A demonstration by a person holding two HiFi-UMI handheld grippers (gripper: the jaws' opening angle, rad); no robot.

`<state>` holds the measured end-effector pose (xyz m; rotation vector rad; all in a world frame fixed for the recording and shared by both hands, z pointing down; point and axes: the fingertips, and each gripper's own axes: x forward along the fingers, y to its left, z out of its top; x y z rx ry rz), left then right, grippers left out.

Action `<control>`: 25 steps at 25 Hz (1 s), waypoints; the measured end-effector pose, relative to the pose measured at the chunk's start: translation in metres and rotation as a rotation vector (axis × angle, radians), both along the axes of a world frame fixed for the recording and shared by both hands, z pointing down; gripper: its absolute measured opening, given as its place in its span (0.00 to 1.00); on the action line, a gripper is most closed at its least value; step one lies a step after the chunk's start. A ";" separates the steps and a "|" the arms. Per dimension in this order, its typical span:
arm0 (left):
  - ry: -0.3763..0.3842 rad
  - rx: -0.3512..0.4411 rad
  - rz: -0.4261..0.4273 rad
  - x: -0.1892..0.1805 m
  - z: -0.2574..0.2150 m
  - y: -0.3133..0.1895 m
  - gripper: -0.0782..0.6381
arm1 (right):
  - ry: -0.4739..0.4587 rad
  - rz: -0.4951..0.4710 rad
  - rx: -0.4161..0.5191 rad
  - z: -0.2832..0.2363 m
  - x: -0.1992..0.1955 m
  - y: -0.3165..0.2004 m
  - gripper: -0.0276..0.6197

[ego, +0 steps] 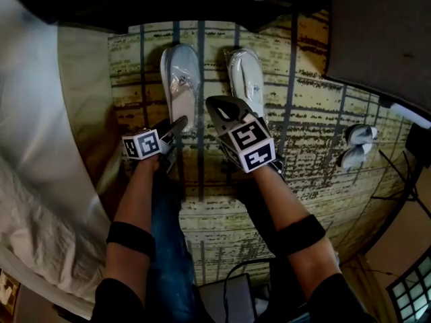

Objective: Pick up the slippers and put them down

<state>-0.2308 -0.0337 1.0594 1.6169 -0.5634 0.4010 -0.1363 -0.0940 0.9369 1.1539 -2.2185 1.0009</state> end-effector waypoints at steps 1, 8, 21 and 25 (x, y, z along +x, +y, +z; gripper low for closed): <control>-0.043 -0.012 0.013 -0.002 0.004 0.004 0.51 | 0.001 0.000 0.000 -0.002 0.001 0.001 0.05; -0.344 -0.057 0.043 -0.029 -0.007 0.023 0.85 | 0.011 0.015 0.006 -0.050 0.020 -0.001 0.05; -0.272 0.200 0.123 0.012 -0.280 0.000 0.48 | 0.059 0.091 -0.055 -0.229 0.058 0.033 0.05; -0.296 0.348 0.172 0.021 -0.395 -0.010 0.13 | 0.063 0.120 -0.070 -0.309 0.069 0.046 0.05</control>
